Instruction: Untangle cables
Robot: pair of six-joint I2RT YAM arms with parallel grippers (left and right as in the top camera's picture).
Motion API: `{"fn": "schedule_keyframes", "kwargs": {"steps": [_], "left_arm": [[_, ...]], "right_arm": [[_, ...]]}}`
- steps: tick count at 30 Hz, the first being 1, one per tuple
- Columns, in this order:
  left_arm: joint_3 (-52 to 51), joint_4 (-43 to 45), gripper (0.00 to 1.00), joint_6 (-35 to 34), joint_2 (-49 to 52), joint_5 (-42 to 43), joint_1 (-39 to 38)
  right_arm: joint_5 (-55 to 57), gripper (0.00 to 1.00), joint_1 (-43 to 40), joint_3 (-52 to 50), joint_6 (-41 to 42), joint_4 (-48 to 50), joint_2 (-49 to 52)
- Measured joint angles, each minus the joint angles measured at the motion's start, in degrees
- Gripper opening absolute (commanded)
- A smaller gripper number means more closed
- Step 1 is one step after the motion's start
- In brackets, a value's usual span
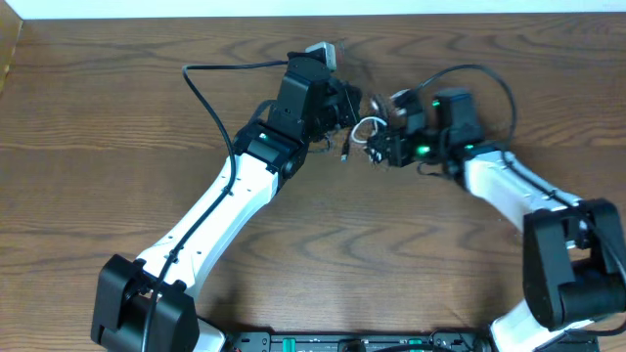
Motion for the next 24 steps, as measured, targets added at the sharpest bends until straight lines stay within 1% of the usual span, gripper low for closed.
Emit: {"fn": "schedule_keyframes", "kwargs": {"steps": [1,3,5,9,10,12,15,16,17,20,23,24], "left_arm": [[0.0,-0.81,0.38,0.57,0.0,0.0,0.04],[0.0,-1.77,0.5,0.7,0.0,-0.02,0.26],[0.0,-2.56,0.57,1.31,0.0,0.0,0.68],[0.0,-6.08,0.57,1.66,0.0,-0.02,2.34],[0.0,-6.51,0.57,1.66,0.0,-0.02,2.47],[0.0,-7.74,0.57,1.79,0.0,0.0,2.56],[0.0,-9.09,0.58,2.32,0.0,0.17,2.54],[0.0,-9.16,0.57,3.63,0.0,0.9,2.56],[0.0,-9.07,0.57,5.05,0.0,2.12,2.69],[0.0,-8.87,0.58,9.68,0.0,6.25,3.02],[0.0,-8.72,0.57,14.58,0.0,10.82,3.87],[0.0,-8.68,0.57,15.39,0.0,11.3,4.13]], "right_arm": [[-6.49,0.01,-3.23,0.0,0.81,0.09,-0.02],[-13.42,0.01,-7.02,0.0,1.31,0.59,-0.02],[-20.15,0.01,-10.43,0.0,1.66,1.97,-0.04],[-31.43,0.01,-14.34,-0.04,4.02,5.97,-0.11],[-32.54,0.01,-14.51,-0.11,4.79,7.32,-0.11],[-36.06,0.01,-14.69,-0.13,8.07,12.98,-0.13],[-41.64,0.01,-14.69,-0.24,15.32,24.48,-0.22],[-42.53,0.01,-14.69,-0.24,16.98,26.99,-0.22],[-43.69,0.01,-14.69,-0.28,20.35,31.91,-0.22],[-45.57,0.01,-14.69,-0.15,26.38,38.42,-0.44],[-46.6,0.01,-14.69,-0.15,31.04,40.98,-0.44],[-46.69,0.01,-14.69,-0.15,31.47,41.13,-0.44]]}}
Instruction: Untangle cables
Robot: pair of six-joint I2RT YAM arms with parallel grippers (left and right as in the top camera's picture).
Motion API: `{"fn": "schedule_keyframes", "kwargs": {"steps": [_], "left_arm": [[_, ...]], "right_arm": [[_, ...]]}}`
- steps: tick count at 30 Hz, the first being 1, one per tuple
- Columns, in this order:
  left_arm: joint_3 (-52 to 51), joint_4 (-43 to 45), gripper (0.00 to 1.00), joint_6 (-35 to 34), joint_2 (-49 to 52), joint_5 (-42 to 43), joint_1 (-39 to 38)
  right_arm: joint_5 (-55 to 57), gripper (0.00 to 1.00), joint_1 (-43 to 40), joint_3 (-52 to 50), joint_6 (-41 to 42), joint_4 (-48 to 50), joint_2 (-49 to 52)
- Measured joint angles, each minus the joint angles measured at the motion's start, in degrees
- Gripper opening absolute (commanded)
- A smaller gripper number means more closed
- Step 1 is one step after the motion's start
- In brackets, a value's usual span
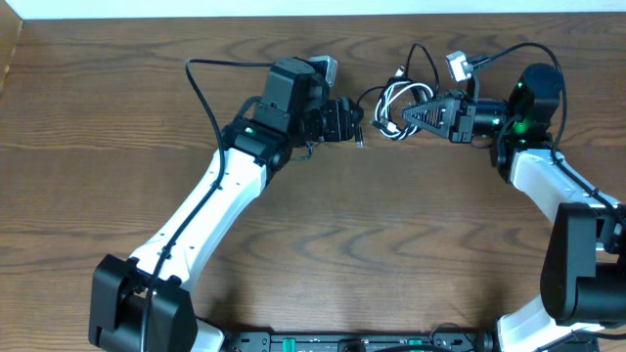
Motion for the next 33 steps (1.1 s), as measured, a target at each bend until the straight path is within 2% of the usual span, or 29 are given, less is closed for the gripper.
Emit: {"fn": "schedule_keyframes", "kwargs": {"steps": [10,13,16,18,20,21,22,23,27,33], "left_arm": [[0.0,1.79,0.57,6.01,1.95,1.16,2.99],[0.0,4.55,0.57,7.72,5.46,4.9,2.99],[0.0,7.32,0.49,8.41,9.9,9.4,2.97],[0.0,9.4,0.38,8.81,12.17,11.87,2.97],[0.0,10.19,0.19,8.81,13.66,13.14,2.97],[0.0,10.36,0.19,8.17,14.49,13.75,2.97],[0.0,10.51,0.11,8.02,14.93,14.14,2.97],[0.0,10.73,0.08,7.69,15.21,14.34,2.97],[0.0,10.93,0.08,6.75,15.67,15.13,2.95],[0.0,11.23,0.08,6.14,15.67,15.69,2.43]], "right_arm": [[-0.68,0.01,0.0,0.0,4.31,0.94,0.0],[-0.79,0.01,0.0,0.0,4.87,2.01,0.0],[-0.85,0.01,0.0,0.0,5.33,2.71,0.0],[-0.83,0.01,0.0,0.0,5.57,2.71,0.0],[-0.85,0.01,0.0,0.0,5.73,2.73,0.0],[-0.85,0.01,0.0,0.0,5.75,2.78,0.0],[-0.76,0.01,0.0,0.0,5.86,2.78,0.0],[-0.66,0.01,0.0,0.0,6.01,2.75,0.0],[1.33,0.01,0.0,0.0,8.68,5.66,0.0],[4.9,0.01,0.44,-0.02,20.24,19.47,0.0]]}}
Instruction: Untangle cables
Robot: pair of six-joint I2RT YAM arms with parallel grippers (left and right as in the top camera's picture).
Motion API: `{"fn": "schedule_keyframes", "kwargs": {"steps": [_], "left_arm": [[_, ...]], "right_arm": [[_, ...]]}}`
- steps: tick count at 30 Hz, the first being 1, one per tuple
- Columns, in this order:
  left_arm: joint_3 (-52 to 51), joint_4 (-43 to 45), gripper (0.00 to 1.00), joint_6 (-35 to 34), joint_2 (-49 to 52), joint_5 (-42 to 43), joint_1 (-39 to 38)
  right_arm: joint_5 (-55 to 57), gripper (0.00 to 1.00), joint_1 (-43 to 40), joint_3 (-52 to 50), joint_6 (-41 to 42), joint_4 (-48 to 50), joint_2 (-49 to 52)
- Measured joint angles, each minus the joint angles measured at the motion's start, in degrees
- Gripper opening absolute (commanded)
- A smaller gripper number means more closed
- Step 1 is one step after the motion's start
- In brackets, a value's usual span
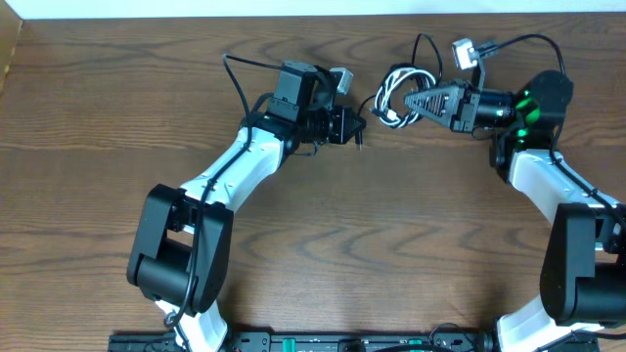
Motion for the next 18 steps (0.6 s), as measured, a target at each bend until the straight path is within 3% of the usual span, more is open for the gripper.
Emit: {"fn": "schedule_keyframes", "kwargs": {"steps": [3,11,18], "left_arm": [[0.0,-0.04,0.08,-0.2,0.0,-0.07,-0.72],[0.0,-1.01,0.07,-1.33,0.0,-0.28,-2.86],[0.0,-5.09,0.07,-3.04,0.13,0.81,-5.05]], "right_arm": [[4.94,0.01,0.98,0.0,8.68,2.27,0.0],[23.43,0.02,3.98,0.0,19.85,-1.27,0.0],[41.33,0.01,6.01,0.11,22.12,-22.67,-0.11]]}}
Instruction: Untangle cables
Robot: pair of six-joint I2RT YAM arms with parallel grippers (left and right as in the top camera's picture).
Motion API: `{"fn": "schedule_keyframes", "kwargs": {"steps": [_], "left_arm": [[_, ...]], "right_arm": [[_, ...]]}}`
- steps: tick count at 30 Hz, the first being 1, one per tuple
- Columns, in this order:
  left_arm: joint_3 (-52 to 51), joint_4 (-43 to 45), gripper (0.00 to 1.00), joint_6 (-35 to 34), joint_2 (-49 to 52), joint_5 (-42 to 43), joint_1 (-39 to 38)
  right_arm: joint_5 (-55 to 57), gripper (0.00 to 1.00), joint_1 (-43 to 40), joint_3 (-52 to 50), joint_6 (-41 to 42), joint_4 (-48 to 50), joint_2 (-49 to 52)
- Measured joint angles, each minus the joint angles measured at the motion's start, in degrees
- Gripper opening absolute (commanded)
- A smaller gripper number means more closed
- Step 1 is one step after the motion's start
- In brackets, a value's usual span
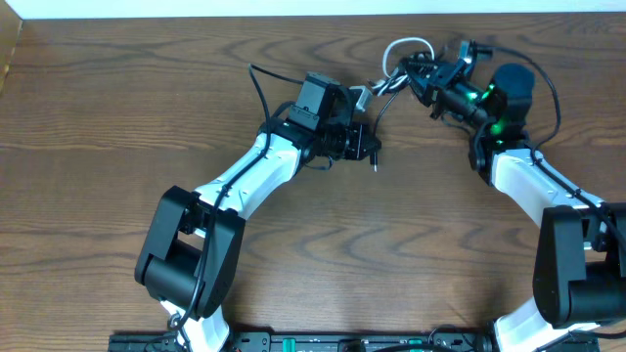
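Observation:
A tangle of white and black cables (403,47) hangs in a small loop near the table's far edge, with my right gripper (416,73) shut on it. A strand (386,86) runs from the tangle down and left to my left gripper (364,147). That gripper is shut on a black cable, and the cable's small plug (375,162) pokes out below the fingers. The two grippers stand a short way apart, the left one nearer to me. How the strands cross inside the loop is too small to tell.
The brown wooden table (108,166) ends at a white strip (196,8) along the far side. Each arm's own black lead arcs above it, the left one (256,80) and the right one (550,83). The arm bases stand at the near edge.
My right gripper has turned and carried the tangle back toward the far edge. My left gripper has moved right and nearer to me with the plug end. A strand now stretches between them.
Both grippers were first bunched together at the tangle in mid-table. Then they stood apart, the right holding the bundle and the left a black cable end. The gap held a second later, and now the bundle is at the far edge.

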Motion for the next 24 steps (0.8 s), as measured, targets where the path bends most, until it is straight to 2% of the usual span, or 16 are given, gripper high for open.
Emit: {"fn": "schedule_keyframes", "kwargs": {"steps": [3,9,10,14,21,24], "left_arm": [[0.0,-0.22,0.08,-0.63,0.04,3.19,-0.04],[0.0,2.82,0.08,-4.07,0.04,6.75,-0.04],[0.0,3.8,0.15,-4.81,0.04,6.97,-0.07],[0.0,4.76,0.59,-6.84,0.04,6.91,-0.74],[0.0,3.02,0.64,-7.69,0.04,4.04,-2.43],[0.0,2.99,0.74,-7.87,0.04,3.48,-1.51]], "right_arm": [[5.31,0.02,-0.02,-0.09,-0.46,-5.79,0.0],[8.46,0.01,-0.02,-0.09,-1.73,-6.49,0.0],[8.76,0.01,-0.02,-0.09,-1.9,-6.6,0.0],[9.05,0.02,-0.02,-0.09,-2.36,-6.69,0.0],[9.2,0.01,-0.02,-0.09,-6.14,-6.93,0.0],[9.27,0.01,-0.02,-0.07,-8.31,-8.61,0.0]]}}
